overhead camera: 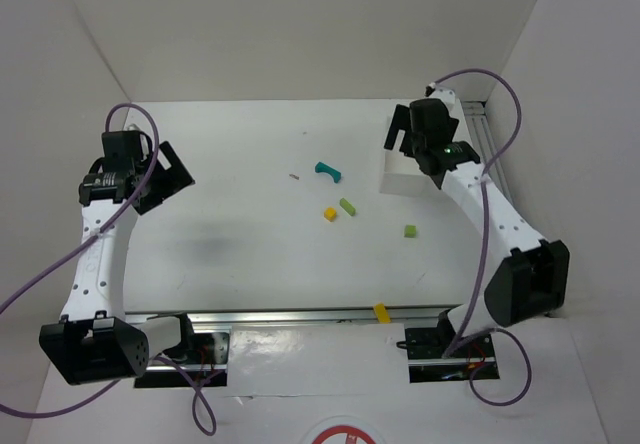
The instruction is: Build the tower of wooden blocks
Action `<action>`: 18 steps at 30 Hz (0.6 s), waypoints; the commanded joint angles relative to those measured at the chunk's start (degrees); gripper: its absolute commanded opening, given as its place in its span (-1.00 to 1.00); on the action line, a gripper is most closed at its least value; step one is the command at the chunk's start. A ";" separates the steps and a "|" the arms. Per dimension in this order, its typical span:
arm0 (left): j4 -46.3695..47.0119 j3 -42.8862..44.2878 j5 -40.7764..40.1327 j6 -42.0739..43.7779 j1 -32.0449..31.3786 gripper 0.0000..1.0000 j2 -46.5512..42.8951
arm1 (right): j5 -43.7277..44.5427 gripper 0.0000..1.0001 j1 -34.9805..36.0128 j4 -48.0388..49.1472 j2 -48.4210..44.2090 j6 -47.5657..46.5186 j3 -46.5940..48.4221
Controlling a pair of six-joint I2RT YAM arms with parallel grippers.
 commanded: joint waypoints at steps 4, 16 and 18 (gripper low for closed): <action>2.83 -0.08 2.03 0.53 -0.20 1.00 0.21 | -1.55 1.00 6.56 -6.19 -10.05 2.18 -7.80; 2.84 0.54 2.03 0.53 -2.84 1.00 0.21 | 0.76 1.00 17.28 -21.76 -19.01 14.30 -19.82; 2.84 0.54 2.03 0.53 -3.36 1.00 0.73 | -3.91 1.00 19.75 -20.63 -21.99 17.80 -24.73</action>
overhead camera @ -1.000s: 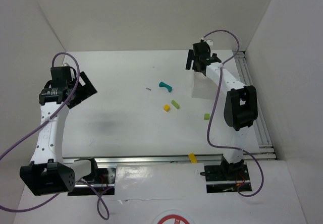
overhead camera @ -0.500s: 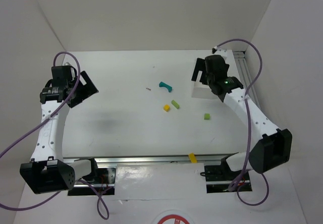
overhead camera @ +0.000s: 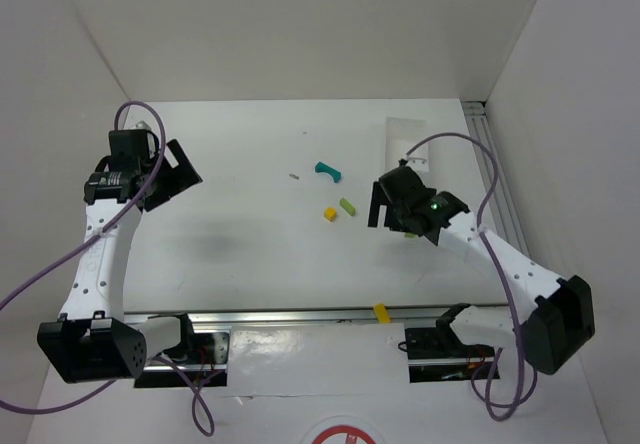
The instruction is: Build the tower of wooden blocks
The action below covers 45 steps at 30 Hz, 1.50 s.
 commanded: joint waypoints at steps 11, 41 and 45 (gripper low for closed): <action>1.31 1.59 0.63 0.66 -1.08 1.00 0.37 | -2.13 0.93 26.92 -10.65 -3.20 29.10 -12.37; 1.31 0.54 0.11 0.66 -1.60 1.00 0.90 | -6.35 -0.13 30.11 1.20 5.26 24.81 -20.90; 1.31 0.54 0.11 0.66 -1.60 1.00 0.90 | -3.79 -0.58 30.11 -3.54 1.67 24.81 -17.56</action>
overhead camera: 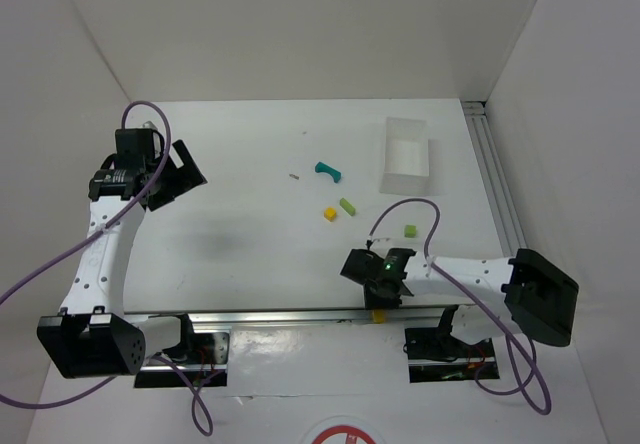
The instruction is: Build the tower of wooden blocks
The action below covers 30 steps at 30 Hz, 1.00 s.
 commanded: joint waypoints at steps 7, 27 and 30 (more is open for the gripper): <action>1.31 -0.60 0.06 0.15 -0.18 1.00 -0.24 | 11.63 -0.62 0.32 -8.75 -4.28 -2.20 14.30; 0.69 -0.61 -1.52 1.21 -0.18 1.00 -1.30 | 3.91 -0.51 -16.74 17.79 38.51 -34.56 55.01; 0.17 -0.61 -1.52 1.73 -0.18 1.00 -1.30 | 0.31 -0.51 -17.44 18.32 43.69 -34.56 58.26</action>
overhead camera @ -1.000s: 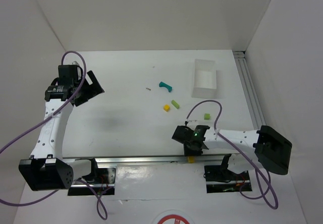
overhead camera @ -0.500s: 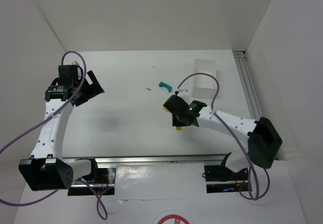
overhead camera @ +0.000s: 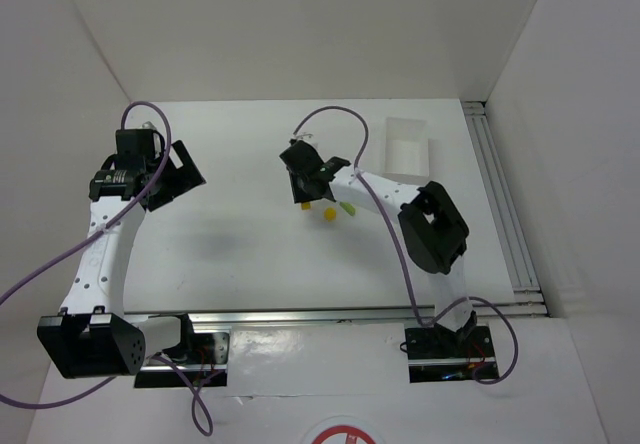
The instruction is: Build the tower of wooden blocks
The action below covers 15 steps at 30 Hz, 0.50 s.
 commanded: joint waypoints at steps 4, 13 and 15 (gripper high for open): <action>-0.71 0.36 -0.47 2.19 -0.18 1.00 -0.73 | -6.18 -0.21 -1.33 3.03 7.84 -2.41 7.24; -1.24 2.03 -0.56 2.72 -0.18 1.00 -0.20 | -1.61 0.41 -1.86 -0.58 -1.18 -4.08 8.41; -1.24 2.03 0.05 2.72 -0.18 1.00 0.33 | -0.91 0.41 -2.39 -0.05 -4.44 -4.08 4.19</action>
